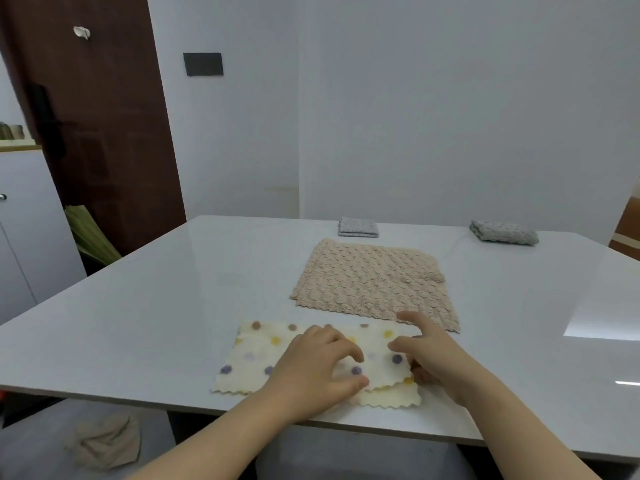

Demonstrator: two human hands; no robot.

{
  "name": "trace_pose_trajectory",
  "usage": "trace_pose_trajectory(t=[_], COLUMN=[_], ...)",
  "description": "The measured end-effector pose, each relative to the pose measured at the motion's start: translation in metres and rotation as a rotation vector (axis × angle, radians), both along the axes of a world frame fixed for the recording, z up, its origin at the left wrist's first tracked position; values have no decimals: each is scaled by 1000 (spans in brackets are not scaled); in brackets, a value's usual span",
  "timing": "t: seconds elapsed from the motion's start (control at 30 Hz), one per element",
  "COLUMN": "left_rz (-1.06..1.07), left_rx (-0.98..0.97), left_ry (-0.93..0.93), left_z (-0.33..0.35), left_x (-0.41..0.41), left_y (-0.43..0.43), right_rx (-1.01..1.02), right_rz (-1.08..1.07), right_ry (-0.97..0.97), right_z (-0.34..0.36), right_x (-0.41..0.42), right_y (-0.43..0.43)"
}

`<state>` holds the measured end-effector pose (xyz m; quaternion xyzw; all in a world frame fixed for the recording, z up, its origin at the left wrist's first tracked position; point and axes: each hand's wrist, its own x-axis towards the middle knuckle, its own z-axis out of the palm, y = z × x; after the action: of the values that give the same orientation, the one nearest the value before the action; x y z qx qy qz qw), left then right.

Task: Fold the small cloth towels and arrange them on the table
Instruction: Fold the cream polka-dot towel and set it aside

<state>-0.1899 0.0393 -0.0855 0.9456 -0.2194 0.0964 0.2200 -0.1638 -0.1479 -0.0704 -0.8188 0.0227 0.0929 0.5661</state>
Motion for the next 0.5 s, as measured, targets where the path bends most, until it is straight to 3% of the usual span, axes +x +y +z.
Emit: trace_pose_trajectory(t=[0.1, 0.33, 0.5], left_rz=[-70, -39, 28], left_rx=[32, 68, -125], left_ry=[7, -84, 11], left_z=[-3, -7, -2], left_x=[1, 1, -1], left_y=[-10, -18, -21], right_rx=[167, 208, 193], right_rz=[52, 132, 192], right_ry=[92, 84, 101], right_z=[1, -2, 2], right_x=[-8, -13, -17], right_y=[-10, -16, -17])
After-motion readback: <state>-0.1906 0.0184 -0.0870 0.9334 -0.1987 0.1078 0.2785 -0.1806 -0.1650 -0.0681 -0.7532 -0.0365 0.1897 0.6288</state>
